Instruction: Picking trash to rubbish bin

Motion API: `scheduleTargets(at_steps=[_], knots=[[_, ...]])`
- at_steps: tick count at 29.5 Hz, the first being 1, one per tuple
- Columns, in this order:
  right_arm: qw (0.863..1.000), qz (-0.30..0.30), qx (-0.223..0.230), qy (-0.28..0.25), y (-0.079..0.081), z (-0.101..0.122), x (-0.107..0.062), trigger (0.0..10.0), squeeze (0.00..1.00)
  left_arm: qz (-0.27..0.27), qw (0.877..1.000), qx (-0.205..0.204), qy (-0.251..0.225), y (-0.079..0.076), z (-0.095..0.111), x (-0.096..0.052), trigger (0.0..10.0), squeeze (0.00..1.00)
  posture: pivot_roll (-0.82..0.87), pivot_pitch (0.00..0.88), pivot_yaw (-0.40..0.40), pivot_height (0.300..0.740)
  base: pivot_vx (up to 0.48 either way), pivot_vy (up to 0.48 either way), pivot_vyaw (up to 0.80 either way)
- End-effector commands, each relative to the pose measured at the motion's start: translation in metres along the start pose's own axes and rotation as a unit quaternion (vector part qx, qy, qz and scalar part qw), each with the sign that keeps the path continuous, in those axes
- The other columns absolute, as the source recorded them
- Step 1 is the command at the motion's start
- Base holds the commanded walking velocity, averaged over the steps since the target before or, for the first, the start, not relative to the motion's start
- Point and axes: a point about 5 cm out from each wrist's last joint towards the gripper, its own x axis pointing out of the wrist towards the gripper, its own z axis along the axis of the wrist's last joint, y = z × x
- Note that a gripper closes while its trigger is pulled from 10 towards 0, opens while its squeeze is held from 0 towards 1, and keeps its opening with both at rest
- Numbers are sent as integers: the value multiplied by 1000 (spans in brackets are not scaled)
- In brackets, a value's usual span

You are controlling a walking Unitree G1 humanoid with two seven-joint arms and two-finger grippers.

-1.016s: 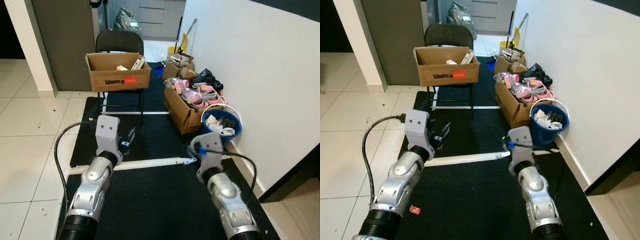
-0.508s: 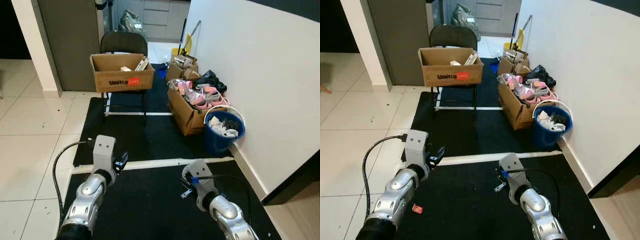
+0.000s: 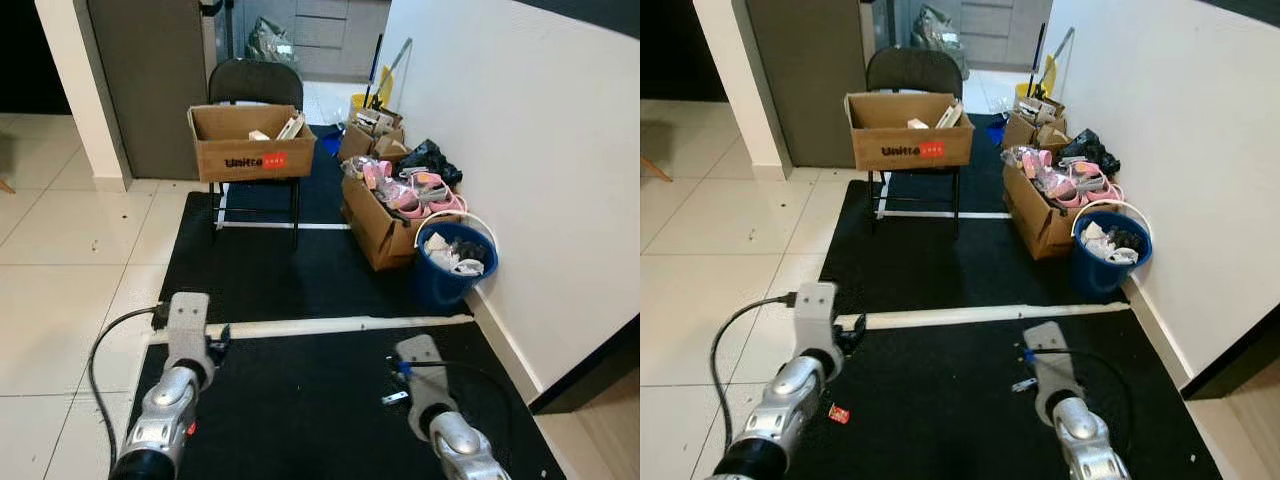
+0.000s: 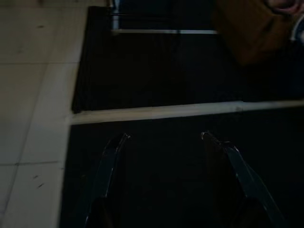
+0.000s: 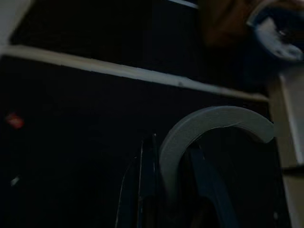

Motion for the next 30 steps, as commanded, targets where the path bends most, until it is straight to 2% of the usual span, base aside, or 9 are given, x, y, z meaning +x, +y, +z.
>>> scheduleTargets(at_steps=[1,2,4,8,11,14,18,21,30], knots=[[999,-28,21,-3,-7,-2,0,10000,0,21,1000,6,-5,10,0,1,10000,0,-81,51,-36,740,0,0,0],[999,-28,21,-3,-7,-2,0,10000,0,21,1000,6,-5,10,0,1,10000,0,-81,51,-36,740,0,0,0],[999,-37,32,-5,-11,-3,0,10000,0,46,999,-2,-16,21,5,2,10000,0,-83,52,-34,740,0,0,0],[998,-39,39,-13,-13,-3,-1,10000,0,42,999,-19,-25,25,11,5,10000,0,-81,54,-30,740,0,0,0],[998,-36,43,-17,-12,-3,-1,10000,0,27,999,-22,-30,21,13,6,10000,0,-83,56,-28,740,0,0,0],[998,-28,45,-24,-8,-4,-2,10000,0,-20,999,-27,-41,6,13,6,10000,0,-86,57,-27,740,0,0,0],[998,-27,47,-26,-7,-4,-2,10000,0,-25,998,-34,-43,3,12,6,10000,0,-87,58,-27,740,124,0,0],[998,-21,52,-31,-4,-3,-1,10000,0,-38,998,-33,-45,-5,12,6,10000,0,-84,59,-29,740,336,0,0],[998,-6,52,-36,0,-1,1,10000,0,-45,998,-30,-45,-10,12,6,10000,0,-81,59,-29,740,345,0,0]])
